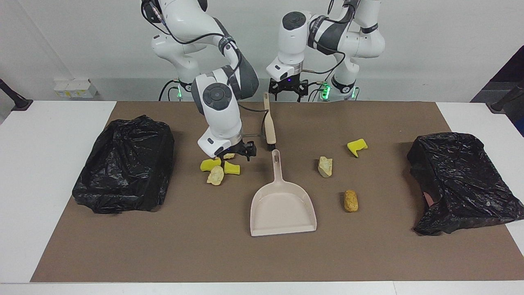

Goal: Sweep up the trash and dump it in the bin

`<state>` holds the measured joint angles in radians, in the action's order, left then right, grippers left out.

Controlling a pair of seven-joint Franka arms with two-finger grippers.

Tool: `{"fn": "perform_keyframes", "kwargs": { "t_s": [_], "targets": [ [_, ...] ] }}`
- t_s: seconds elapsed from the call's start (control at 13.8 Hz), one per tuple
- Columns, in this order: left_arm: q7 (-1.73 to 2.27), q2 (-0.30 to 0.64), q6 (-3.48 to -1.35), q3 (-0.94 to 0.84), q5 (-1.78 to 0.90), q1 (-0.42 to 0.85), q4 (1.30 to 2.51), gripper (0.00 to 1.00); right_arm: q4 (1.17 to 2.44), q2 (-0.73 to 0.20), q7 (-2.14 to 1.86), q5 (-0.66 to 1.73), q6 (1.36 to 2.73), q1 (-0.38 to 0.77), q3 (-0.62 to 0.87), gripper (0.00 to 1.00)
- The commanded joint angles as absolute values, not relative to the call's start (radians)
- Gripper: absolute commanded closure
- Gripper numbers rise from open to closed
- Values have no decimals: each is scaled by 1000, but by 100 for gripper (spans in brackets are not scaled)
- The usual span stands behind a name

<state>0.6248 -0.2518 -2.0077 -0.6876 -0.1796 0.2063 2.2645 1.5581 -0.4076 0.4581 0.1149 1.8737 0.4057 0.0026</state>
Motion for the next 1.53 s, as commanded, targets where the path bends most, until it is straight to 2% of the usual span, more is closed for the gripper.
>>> {"fn": "perform_keyframes", "kwargs": {
  "t_s": [0.0, 0.15, 0.29, 0.44, 0.73, 1.09, 1.16, 1.24, 1.31, 1.38, 1.45],
  "targets": [
    [676, -218, -2084, -730, -192, 212, 2301, 0, 1477, -481, 551, 146, 1893, 445, 9, 0],
    [737, -140, -2152, -770, -192, 213, 2304, 0, 1422, -534, 560, 147, 1907, 446, 29, 0],
    [756, -100, -2195, -782, -190, 216, 2310, 0, 1381, -583, 594, 143, 1920, 454, 60, 0],
    [755, -71, -2229, -787, -192, 225, 2331, 8, 1388, -592, 592, 144, 1951, 465, 60, 0],
    [765, -8, -2256, -799, -190, 261, 2346, 10, 1382, -630, 592, 132, 2009, 506, 66, 0],
    [758, -8, -2243, -796, -190, 252, 2339, 33, 1379, -630, 569, 112, 1993, 505, 66, 0],
    [753, -12, -2241, -795, -190, 250, 2338, 51, 1379, -629, 562, 106, 1993, 505, 66, 0],
    [752, -15, -2240, -793, -190, 242, 2338, 64, 1379, -629, 527, 101, 1993, 505, 66, 15],
    [744, -20, -2238, -793, -189, 232, 2338, 81, 1379, -629, 505, 103, 1990, 505, 66, 43],
    [717, -21, -2221, -792, -189, 223, 2332, 93, 1379, -626, 496, 103, 1987, 503, 66, 74],
    [675, -26, -2179, -788, -189, 212, 2321, 100, 1378, -623, 494, 103, 1979, 503, 66, 100]
  ]
}}
